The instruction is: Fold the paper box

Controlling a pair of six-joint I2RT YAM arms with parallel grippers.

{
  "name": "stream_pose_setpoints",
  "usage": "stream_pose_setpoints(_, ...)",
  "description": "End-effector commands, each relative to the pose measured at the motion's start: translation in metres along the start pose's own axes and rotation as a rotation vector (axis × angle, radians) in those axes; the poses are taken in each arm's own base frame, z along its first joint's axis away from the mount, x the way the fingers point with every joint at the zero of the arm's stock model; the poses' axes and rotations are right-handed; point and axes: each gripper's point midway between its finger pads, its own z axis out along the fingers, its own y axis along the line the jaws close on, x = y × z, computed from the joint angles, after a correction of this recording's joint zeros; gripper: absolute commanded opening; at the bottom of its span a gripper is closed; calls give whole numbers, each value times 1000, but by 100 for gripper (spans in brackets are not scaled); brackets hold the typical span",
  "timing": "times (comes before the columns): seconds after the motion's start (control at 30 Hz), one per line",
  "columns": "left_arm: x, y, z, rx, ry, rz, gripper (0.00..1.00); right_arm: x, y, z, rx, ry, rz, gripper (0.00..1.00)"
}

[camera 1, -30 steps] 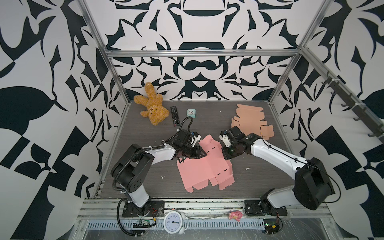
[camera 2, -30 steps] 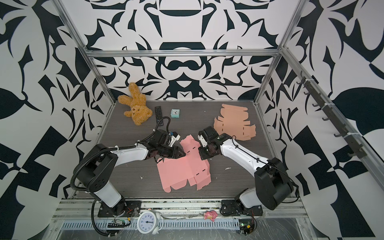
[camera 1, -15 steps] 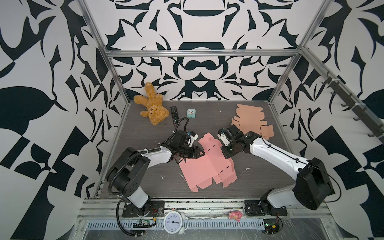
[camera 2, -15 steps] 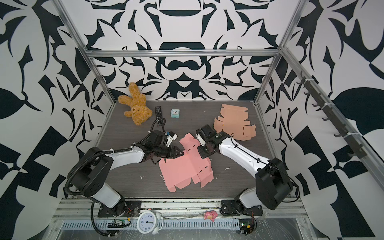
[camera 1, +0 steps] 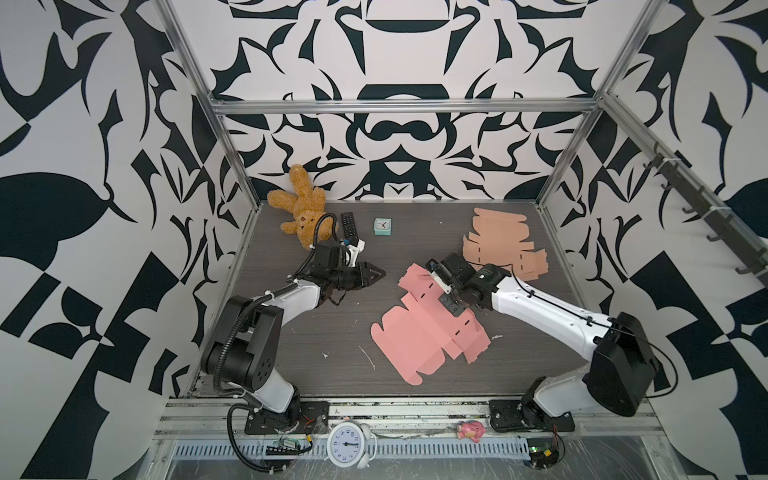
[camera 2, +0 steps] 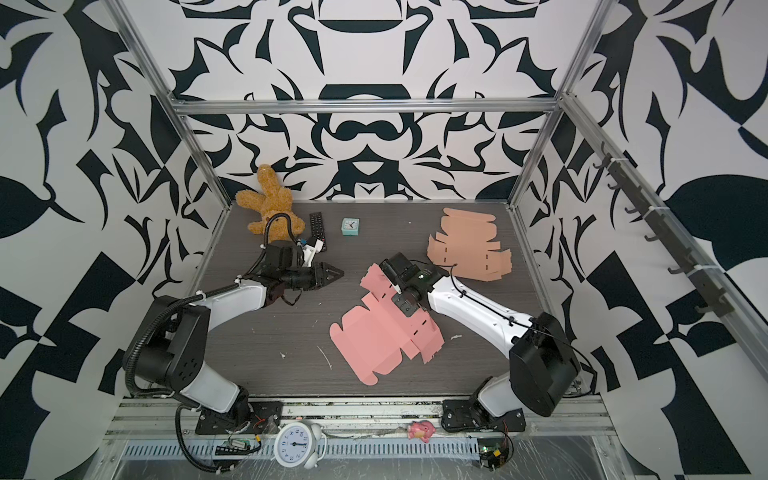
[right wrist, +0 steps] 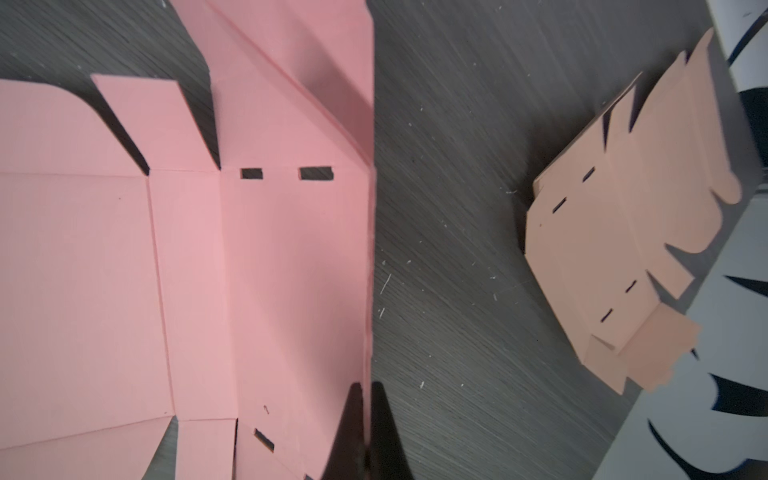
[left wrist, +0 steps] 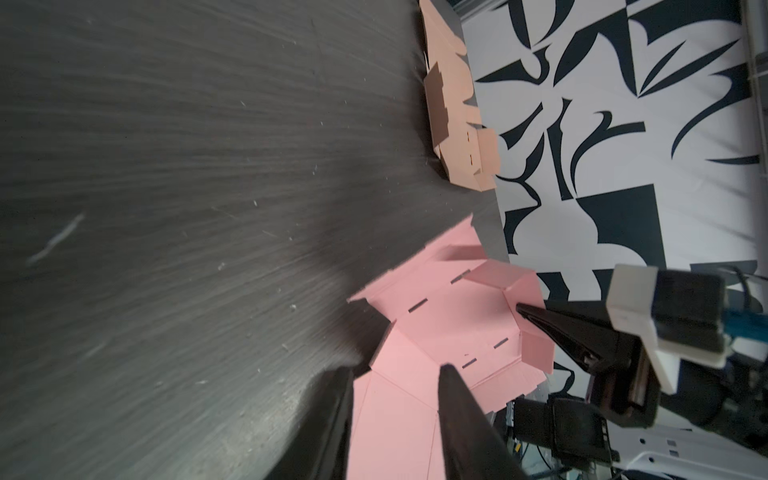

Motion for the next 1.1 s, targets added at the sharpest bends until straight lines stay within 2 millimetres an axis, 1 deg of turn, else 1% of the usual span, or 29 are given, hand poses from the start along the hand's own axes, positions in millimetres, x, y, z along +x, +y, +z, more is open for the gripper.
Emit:
stream_pose_setpoints(0.0,-12,6,7,1,-9,-4,37,-21,-16,-16,135,-51,-80,4)
stream_pose_setpoints(0.13,-20,27,18,-54,-37,-18,34,-30,-10,-19,181,-67,-152,4)
stream_pose_setpoints(0.3,-26,45,33,-83,-40,-30,34,-39,-2,-20,233,-87,-234,3)
stream_pose_setpoints(0.43,-21,54,45,-93,-11,-44,34,-44,1,-18,281,-80,-284,3)
stream_pose_setpoints(0.67,-2,46,67,-53,63,-21,35,-55,9,-11,317,-77,-338,3)
stream_pose_setpoints(0.83,12,37,70,-28,94,-6,35,-59,13,-7,361,-69,-386,3)
stream_pose_setpoints(1.07,26,23,66,8,113,2,35,-64,9,-9,440,-78,-412,3)
